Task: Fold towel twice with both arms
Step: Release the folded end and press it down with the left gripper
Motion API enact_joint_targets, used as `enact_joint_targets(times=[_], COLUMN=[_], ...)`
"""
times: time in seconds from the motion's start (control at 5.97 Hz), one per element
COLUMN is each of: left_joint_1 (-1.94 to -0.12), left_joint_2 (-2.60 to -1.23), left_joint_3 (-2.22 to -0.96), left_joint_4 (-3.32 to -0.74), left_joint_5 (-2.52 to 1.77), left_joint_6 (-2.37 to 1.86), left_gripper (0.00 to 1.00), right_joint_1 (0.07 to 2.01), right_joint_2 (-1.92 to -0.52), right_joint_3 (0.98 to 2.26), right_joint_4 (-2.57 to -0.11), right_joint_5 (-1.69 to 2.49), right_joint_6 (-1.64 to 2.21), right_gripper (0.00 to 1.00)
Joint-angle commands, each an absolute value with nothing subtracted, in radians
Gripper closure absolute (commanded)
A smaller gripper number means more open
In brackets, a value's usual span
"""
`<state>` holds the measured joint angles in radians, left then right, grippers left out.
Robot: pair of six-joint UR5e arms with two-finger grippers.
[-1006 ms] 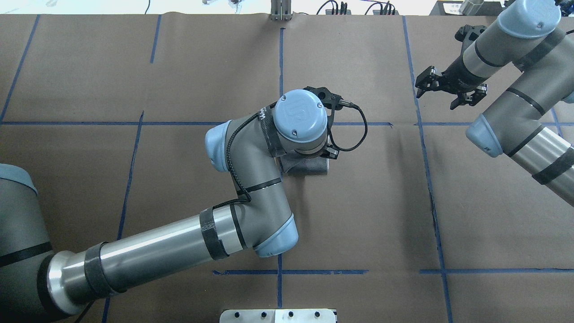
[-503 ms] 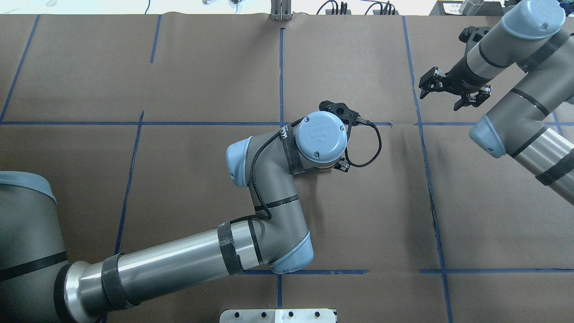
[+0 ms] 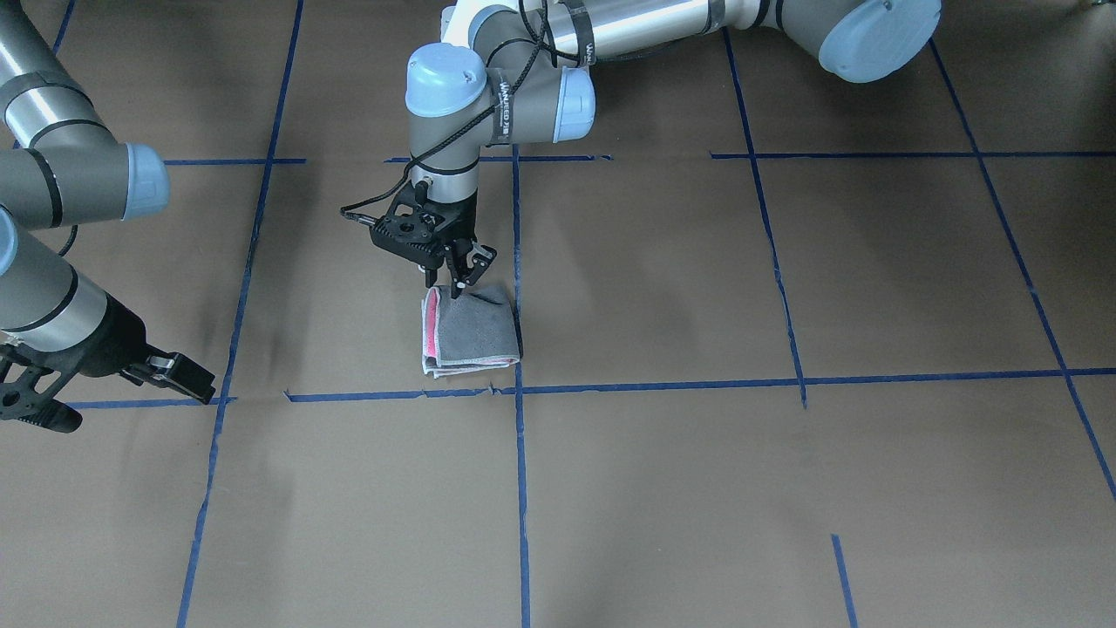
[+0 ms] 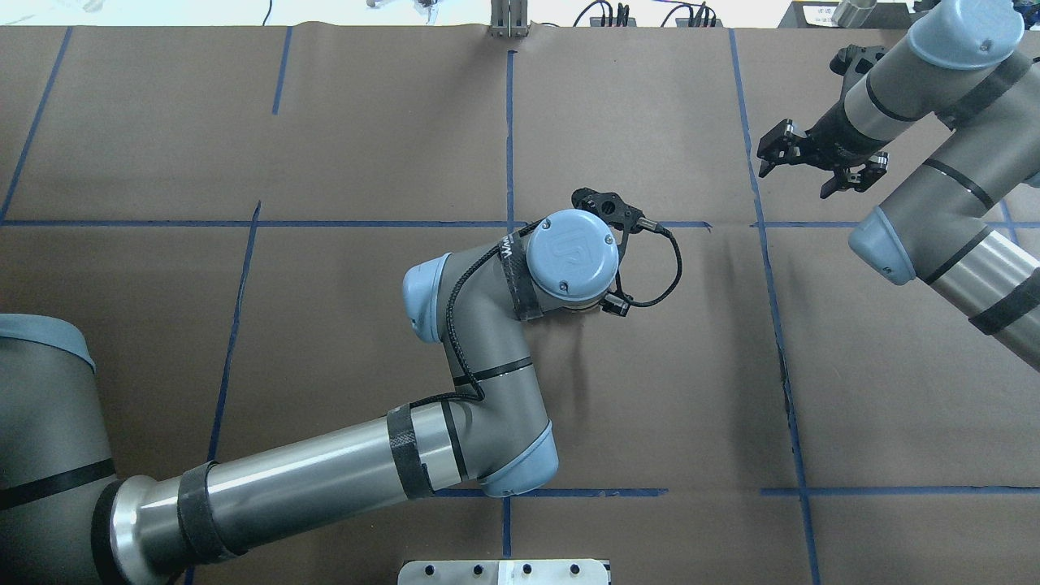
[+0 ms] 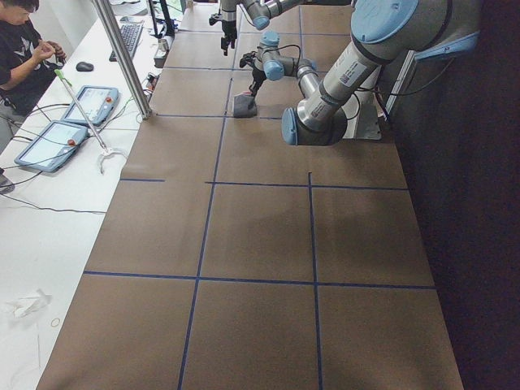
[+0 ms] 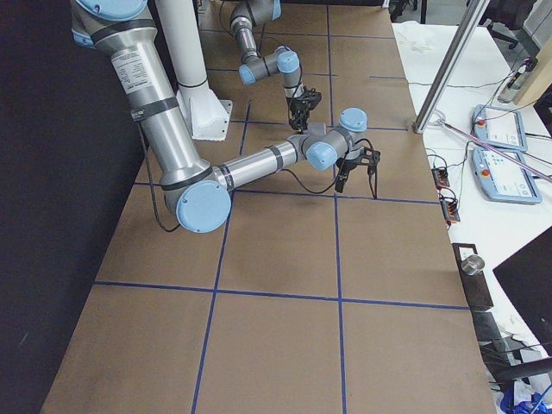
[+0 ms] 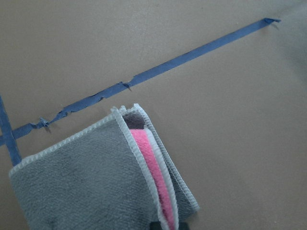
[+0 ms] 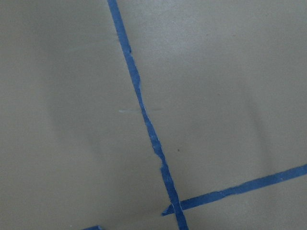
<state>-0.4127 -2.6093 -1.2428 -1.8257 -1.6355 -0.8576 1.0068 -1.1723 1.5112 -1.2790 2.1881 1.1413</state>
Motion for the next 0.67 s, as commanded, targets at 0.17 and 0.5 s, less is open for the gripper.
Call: enact_joint_targets(times=[0.17,0.5], left_joint_1=[-0.46,-0.613], left_joint_2=[-2.53,-2.427], left_joint_3=[-1.402,-1.586], left_joint_4=[-1.813,-1.673], left_joint_5=[-1.647,-1.858], left_joint_6=[-0.857,-0.856], left_gripper=[0.0,0.0], right_joint_1=[1.015,1.031], right_joint_2=[-1.167,-1.169], right_joint_3=[1.572,1.604], right_joint_4=[-1.295,-1.298], right_joint_5=[2.186,2.192], right_joint_6=[1.143,1.14], right_gripper=[0.0,0.0])
